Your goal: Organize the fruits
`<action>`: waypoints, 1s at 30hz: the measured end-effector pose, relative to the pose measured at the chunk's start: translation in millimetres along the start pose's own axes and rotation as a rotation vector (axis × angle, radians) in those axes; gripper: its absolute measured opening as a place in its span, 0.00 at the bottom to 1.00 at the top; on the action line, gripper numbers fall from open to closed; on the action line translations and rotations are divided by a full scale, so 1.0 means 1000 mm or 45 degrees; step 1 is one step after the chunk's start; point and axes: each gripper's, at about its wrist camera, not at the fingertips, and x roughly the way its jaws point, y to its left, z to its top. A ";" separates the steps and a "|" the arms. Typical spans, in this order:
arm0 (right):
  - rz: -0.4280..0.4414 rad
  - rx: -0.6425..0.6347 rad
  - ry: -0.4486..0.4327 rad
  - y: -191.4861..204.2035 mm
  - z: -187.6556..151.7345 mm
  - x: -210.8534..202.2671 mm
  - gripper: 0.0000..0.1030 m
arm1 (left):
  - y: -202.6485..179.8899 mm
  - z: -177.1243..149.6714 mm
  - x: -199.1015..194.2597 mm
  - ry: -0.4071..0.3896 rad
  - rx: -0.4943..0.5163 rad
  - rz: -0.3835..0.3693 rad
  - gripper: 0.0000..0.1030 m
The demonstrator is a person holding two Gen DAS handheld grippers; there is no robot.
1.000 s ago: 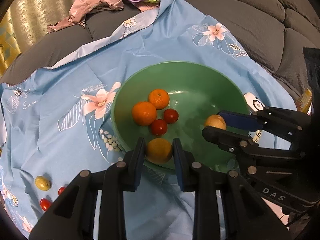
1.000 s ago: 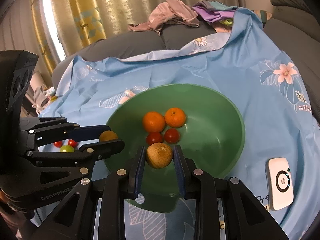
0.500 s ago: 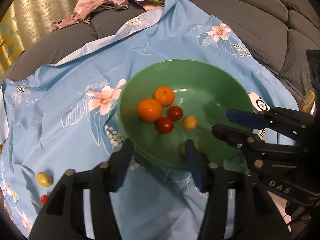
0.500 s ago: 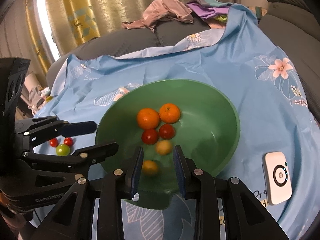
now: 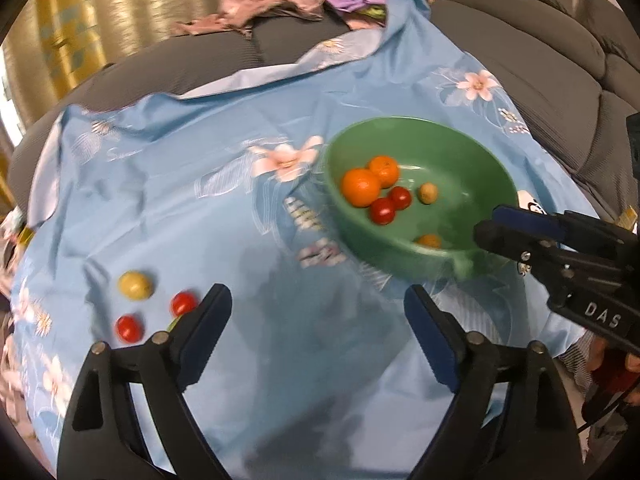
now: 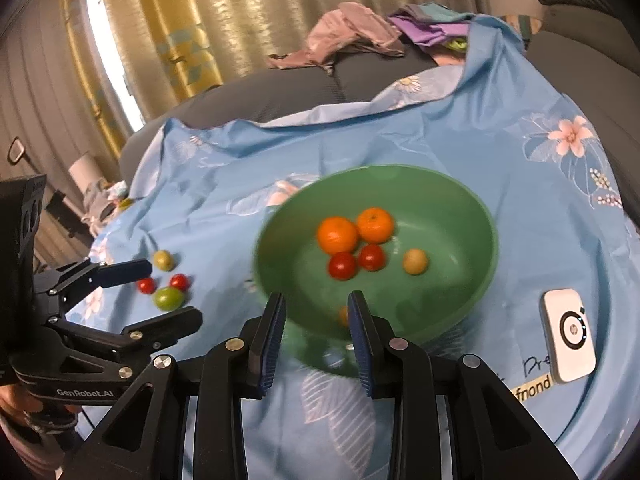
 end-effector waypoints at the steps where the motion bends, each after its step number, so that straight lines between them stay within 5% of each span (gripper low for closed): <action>1: 0.010 -0.013 0.001 0.006 -0.001 -0.002 0.31 | 0.003 -0.004 -0.004 0.000 -0.010 0.009 0.88; 30: 0.166 -0.293 0.133 0.116 -0.021 0.014 0.32 | 0.127 -0.125 -0.061 -0.001 -0.444 0.099 0.88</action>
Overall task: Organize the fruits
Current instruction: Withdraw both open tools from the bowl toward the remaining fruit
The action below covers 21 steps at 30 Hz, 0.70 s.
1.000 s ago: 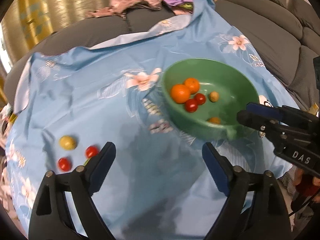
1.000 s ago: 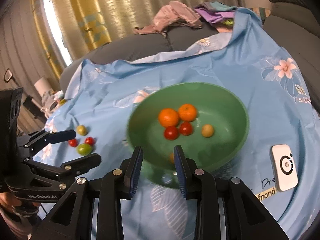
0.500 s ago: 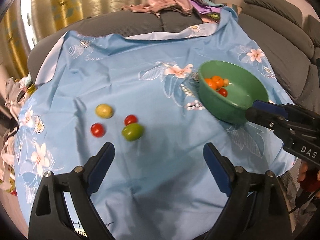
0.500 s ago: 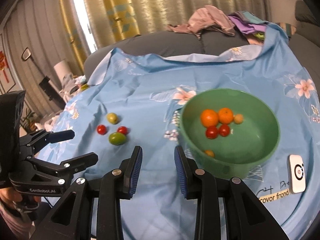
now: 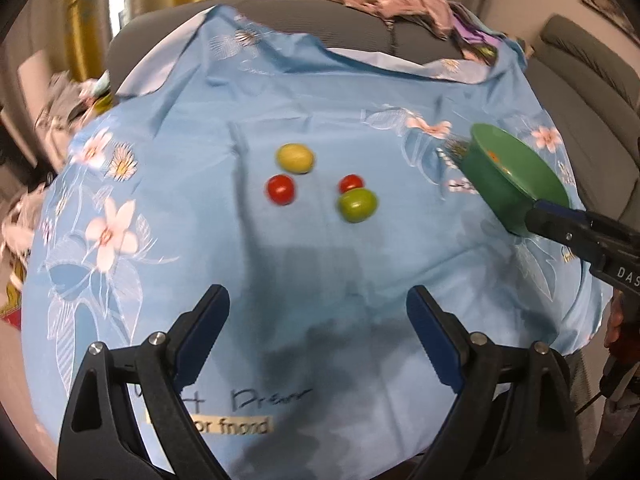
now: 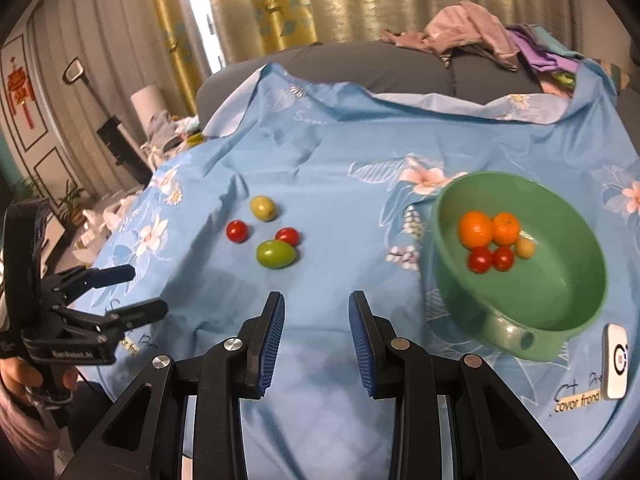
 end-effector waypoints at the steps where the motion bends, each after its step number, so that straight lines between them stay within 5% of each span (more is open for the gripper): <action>1: 0.004 -0.005 0.008 0.002 0.000 0.002 0.32 | 0.003 -0.002 0.000 0.000 -0.011 0.003 0.88; 21: 0.051 -0.080 0.139 0.027 0.006 0.047 0.32 | 0.019 0.001 0.015 0.002 -0.015 -0.049 0.88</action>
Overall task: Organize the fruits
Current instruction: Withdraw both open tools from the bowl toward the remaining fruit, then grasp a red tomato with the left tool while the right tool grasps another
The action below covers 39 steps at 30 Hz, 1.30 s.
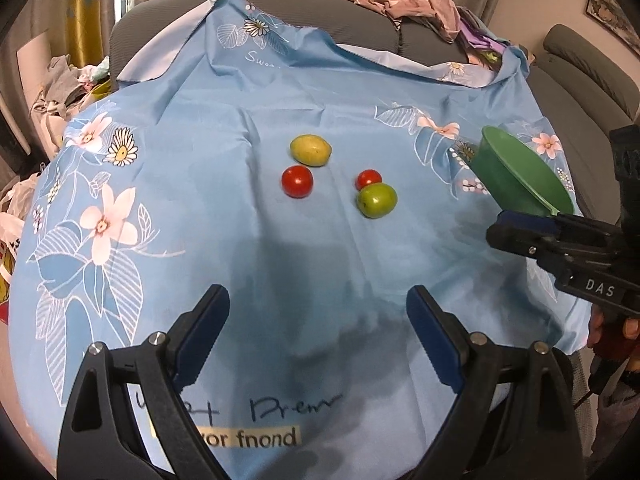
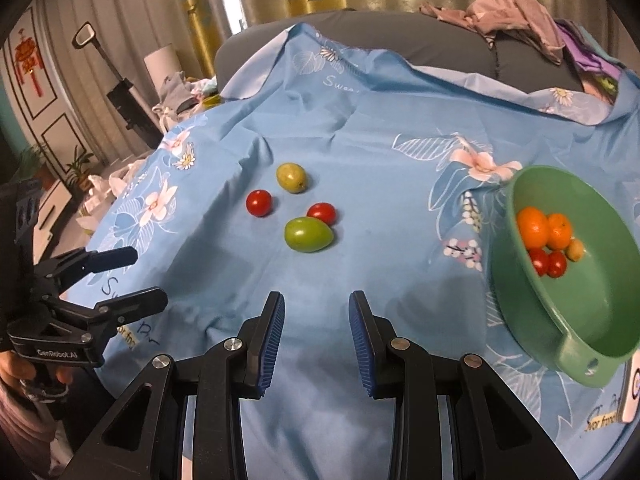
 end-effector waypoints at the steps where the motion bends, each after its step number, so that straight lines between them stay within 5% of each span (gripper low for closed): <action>1: 0.006 0.005 0.005 0.000 0.002 0.004 0.32 | 0.000 0.002 0.002 0.002 0.003 0.003 0.88; 25: 0.143 0.152 0.197 -0.026 0.074 0.118 0.33 | 0.006 0.072 0.083 0.077 0.068 0.050 0.81; 33: 0.149 0.104 0.329 -0.023 0.083 0.142 0.33 | -0.002 0.085 0.103 0.059 0.189 0.169 0.81; 39: 0.110 0.037 0.344 -0.020 0.082 0.141 0.33 | 0.001 0.083 0.115 0.100 0.199 0.167 0.67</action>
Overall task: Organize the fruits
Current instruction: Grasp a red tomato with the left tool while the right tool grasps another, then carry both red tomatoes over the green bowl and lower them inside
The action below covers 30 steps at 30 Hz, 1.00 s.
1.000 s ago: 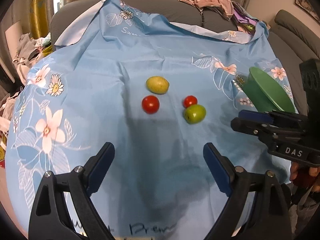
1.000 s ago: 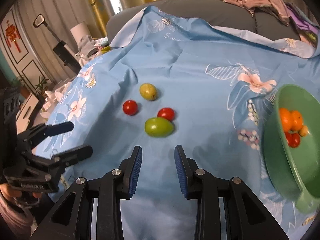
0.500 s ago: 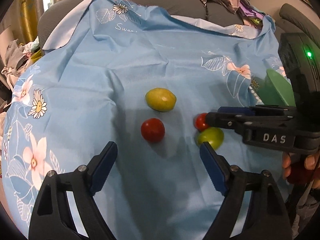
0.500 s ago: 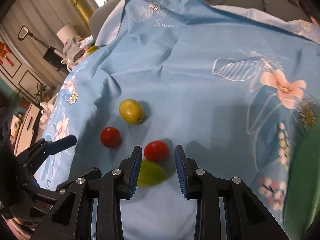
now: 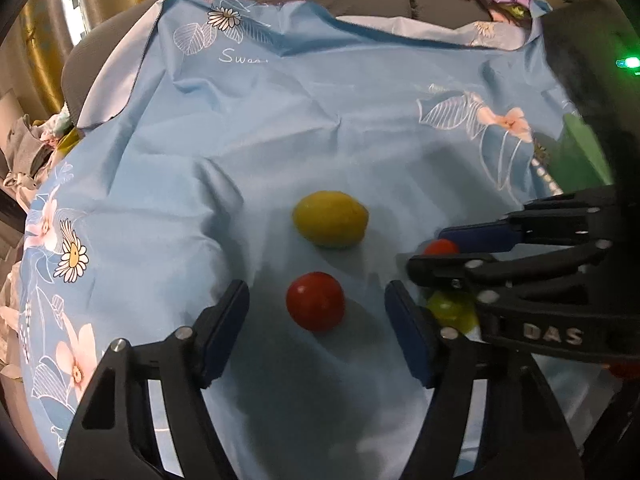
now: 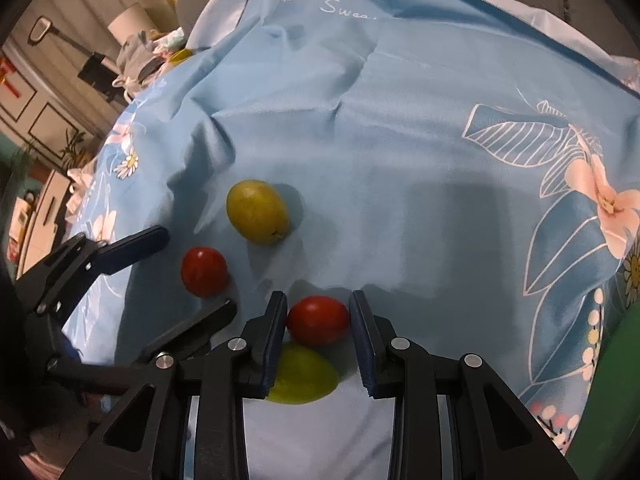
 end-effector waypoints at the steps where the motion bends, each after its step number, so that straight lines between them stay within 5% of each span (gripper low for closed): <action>1: -0.005 -0.017 -0.009 0.001 -0.002 0.000 0.33 | 0.000 -0.001 0.002 -0.006 0.010 0.003 0.68; 4: -0.006 -0.034 -0.035 0.000 -0.003 0.000 0.32 | -0.004 -0.001 0.004 -0.016 0.027 -0.001 0.63; 8: 0.008 -0.027 -0.082 -0.001 -0.004 -0.001 0.32 | 0.006 -0.001 0.014 0.022 -0.058 -0.058 0.30; 22: 0.131 0.152 -0.266 -0.021 -0.028 -0.032 0.31 | 0.009 -0.001 0.009 0.018 -0.110 -0.080 0.29; 30: 0.145 0.229 -0.353 -0.030 -0.054 -0.059 0.31 | 0.000 -0.015 -0.036 -0.060 -0.109 -0.125 0.29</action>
